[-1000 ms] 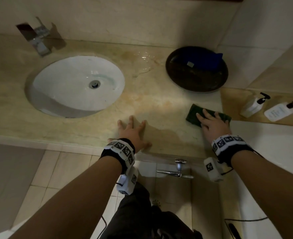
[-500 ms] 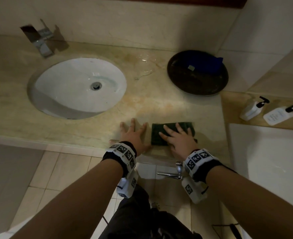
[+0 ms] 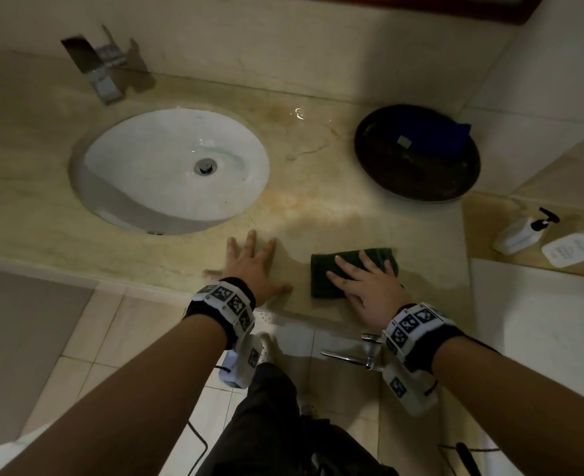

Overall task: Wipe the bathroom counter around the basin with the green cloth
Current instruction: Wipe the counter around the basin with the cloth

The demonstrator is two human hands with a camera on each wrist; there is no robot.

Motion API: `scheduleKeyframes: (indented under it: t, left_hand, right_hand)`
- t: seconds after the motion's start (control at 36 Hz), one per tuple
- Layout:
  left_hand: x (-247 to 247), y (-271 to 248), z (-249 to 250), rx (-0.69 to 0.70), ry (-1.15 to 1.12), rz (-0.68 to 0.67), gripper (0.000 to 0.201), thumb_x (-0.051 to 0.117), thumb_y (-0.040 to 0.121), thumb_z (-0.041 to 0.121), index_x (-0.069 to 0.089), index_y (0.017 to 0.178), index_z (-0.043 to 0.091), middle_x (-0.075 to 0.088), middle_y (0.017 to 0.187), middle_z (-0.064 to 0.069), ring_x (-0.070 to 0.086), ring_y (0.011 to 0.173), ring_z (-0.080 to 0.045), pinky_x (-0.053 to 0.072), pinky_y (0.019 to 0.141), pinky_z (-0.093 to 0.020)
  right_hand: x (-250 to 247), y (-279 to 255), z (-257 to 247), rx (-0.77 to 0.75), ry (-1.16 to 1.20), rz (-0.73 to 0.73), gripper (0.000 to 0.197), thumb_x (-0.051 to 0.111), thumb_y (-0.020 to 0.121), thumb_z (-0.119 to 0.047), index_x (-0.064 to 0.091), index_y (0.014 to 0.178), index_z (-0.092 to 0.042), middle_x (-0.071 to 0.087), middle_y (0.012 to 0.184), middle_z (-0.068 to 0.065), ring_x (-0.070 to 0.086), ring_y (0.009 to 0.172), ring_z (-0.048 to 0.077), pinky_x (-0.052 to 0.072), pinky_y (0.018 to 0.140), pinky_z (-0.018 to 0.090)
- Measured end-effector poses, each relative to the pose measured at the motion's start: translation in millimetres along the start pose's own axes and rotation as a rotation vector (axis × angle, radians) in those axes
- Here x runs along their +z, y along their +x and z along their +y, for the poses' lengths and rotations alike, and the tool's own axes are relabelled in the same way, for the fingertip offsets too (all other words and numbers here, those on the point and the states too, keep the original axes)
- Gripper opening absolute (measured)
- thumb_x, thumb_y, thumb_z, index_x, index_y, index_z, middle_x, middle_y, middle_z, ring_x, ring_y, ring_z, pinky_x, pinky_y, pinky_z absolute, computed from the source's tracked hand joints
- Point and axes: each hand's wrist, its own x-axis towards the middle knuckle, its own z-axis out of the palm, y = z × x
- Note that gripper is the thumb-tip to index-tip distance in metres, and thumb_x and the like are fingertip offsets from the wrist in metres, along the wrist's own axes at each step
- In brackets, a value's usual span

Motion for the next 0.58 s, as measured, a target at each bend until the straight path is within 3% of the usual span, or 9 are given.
scheduleKeyframes:
  t: [0.33, 0.58]
  left_hand:
    - [-0.7, -0.2, 0.7, -0.02, 0.004, -0.008, 0.098, 0.059, 0.075, 0.073, -0.007, 0.146, 0.055, -0.025, 0.157, 0.018, -0.022, 0.146, -0.026, 0.014, 0.099, -0.081]
    - [-6.6, -1.0, -2.0, 0.004, -0.035, -0.049, 0.094, 0.059, 0.08, 0.066, -0.006, 0.148, 0.051, -0.022, 0.158, 0.016, -0.021, 0.146, -0.027, 0.014, 0.102, -0.08]
  right_hand:
    - [-25.4, 60.5, -31.6, 0.008, -0.005, 0.041, 0.048, 0.028, 0.103, -0.033, 0.019, 0.147, -0.05, 0.002, 0.16, -0.018, -0.001, 0.148, 0.031, 0.002, 0.116, 0.06]
    - [-20.8, 37.8, -36.8, -0.008, -0.007, 0.005, 0.053, 0.032, 0.102, -0.026, 0.019, 0.148, -0.047, 0.001, 0.161, -0.015, -0.004, 0.148, 0.031, 0.0, 0.117, 0.06]
